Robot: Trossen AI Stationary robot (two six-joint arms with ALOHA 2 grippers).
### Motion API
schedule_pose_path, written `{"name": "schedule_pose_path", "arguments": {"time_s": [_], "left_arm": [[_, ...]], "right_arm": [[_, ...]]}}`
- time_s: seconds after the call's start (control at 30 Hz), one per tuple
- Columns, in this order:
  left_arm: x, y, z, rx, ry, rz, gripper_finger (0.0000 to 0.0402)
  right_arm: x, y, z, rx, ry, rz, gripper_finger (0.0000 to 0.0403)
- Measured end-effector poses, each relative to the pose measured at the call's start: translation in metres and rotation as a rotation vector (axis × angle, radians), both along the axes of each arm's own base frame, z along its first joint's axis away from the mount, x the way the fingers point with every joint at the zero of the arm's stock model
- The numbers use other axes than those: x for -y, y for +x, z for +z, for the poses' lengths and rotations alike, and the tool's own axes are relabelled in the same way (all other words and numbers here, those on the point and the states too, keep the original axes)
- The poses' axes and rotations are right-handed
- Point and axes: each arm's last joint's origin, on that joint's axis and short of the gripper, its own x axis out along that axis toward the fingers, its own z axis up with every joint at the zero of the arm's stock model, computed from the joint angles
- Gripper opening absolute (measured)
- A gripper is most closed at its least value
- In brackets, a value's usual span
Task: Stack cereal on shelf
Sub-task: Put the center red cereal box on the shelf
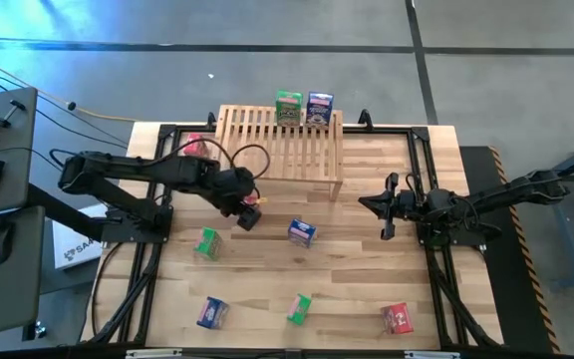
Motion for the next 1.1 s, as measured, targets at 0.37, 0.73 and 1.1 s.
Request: {"name": "schedule_pose_path", "arguments": {"time_s": [0.37,0.73,1.1], "left_arm": [[-0.011,0.001,-0.007,-0.092,0.004,0.164,0.0271],[-0.015,0.008,-0.028,-0.246,0.062,0.190,0.0271],[-0.022,0.018,-0.043,-0.290,0.104,0.207,0.0271]], "right_arm": [[-0.001,0.000,0.000,0.000,-0.004,0.026,0.0000],[-0.001,0.000,0.000,0.000,-0.005,0.030,0.0000],[-0.001,0.000,0.000,0.000,-0.005,0.035,0.0000]]}}
